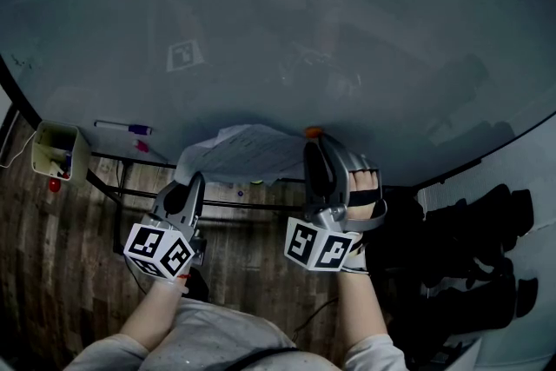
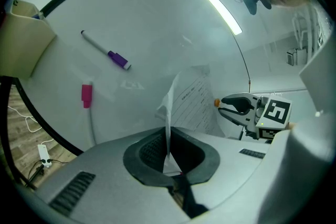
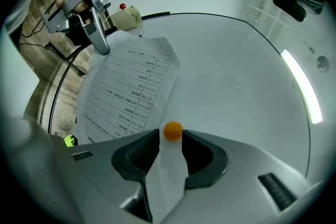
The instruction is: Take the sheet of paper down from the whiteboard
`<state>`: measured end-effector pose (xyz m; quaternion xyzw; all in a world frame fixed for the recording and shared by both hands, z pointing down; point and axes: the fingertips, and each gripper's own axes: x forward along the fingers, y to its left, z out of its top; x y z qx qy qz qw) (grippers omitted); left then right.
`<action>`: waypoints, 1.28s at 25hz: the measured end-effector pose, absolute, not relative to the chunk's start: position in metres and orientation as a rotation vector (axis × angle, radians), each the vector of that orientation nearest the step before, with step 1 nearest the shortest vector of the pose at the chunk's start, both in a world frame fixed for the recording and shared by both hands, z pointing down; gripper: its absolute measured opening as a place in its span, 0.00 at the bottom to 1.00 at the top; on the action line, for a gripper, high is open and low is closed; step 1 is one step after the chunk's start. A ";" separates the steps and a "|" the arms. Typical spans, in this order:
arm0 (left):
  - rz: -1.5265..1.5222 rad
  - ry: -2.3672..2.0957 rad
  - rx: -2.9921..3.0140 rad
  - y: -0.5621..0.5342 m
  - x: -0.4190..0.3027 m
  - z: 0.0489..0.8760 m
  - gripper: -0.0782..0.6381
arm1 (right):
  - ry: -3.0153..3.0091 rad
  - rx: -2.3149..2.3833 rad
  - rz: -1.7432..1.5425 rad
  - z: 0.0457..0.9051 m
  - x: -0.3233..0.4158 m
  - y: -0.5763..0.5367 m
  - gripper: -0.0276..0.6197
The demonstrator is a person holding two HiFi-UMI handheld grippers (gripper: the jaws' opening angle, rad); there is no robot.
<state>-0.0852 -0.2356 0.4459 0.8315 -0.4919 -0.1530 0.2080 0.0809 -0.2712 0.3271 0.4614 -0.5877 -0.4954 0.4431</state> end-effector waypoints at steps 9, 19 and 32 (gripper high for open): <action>-0.439 -1.378 2.321 -0.214 -0.080 0.436 0.13 | -1.483 1.144 -1.201 0.335 0.090 -0.250 0.25; -0.439 -1.407 2.332 -0.185 -0.074 0.424 0.13 | -1.526 1.145 -1.174 0.342 0.100 -0.221 0.12; -0.406 -1.454 2.385 -0.140 -0.066 0.414 0.13 | -1.801 1.229 -1.004 0.351 0.099 -0.169 0.07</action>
